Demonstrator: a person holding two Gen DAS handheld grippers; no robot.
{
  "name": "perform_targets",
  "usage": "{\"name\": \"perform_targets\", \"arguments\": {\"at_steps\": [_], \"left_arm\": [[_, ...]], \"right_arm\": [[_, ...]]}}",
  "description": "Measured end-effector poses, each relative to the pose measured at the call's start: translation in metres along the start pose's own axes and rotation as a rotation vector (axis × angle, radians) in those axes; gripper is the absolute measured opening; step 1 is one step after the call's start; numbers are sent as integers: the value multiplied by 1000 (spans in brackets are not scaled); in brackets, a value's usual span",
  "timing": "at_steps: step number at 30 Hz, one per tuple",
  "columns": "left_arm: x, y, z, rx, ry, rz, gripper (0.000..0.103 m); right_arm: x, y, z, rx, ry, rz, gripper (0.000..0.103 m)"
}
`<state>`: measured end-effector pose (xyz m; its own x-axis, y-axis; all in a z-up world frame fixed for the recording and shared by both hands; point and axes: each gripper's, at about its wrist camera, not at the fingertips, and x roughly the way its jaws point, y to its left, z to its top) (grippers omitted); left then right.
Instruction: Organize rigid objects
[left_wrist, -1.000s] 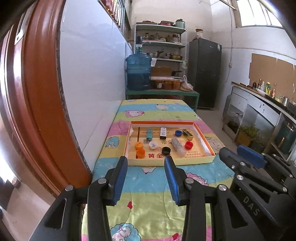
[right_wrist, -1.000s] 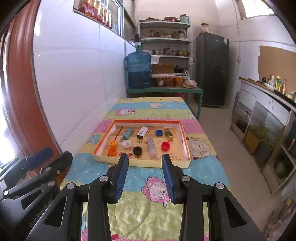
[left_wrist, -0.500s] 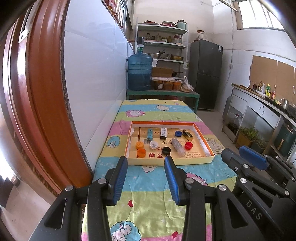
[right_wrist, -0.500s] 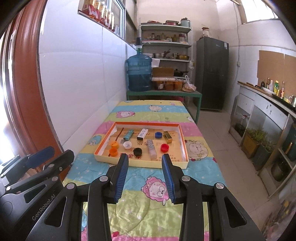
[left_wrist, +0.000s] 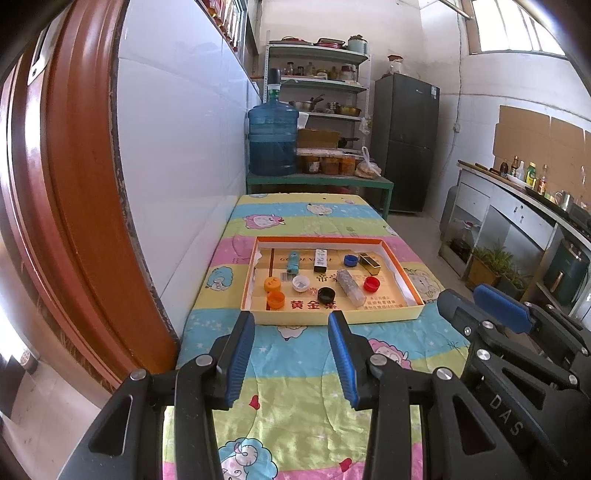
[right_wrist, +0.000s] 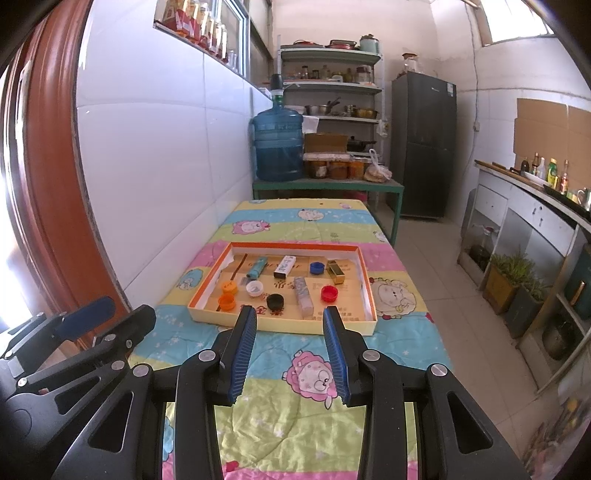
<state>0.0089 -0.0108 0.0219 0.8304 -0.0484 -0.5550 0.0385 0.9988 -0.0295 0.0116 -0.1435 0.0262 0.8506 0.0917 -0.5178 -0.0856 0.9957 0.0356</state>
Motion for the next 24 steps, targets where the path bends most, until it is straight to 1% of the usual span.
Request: {"name": "perform_targets", "arguments": {"at_steps": [24], "left_arm": [[8,-5,0,3,20,-3,41]], "right_arm": [[9,1,5,1,15,17,39]]}}
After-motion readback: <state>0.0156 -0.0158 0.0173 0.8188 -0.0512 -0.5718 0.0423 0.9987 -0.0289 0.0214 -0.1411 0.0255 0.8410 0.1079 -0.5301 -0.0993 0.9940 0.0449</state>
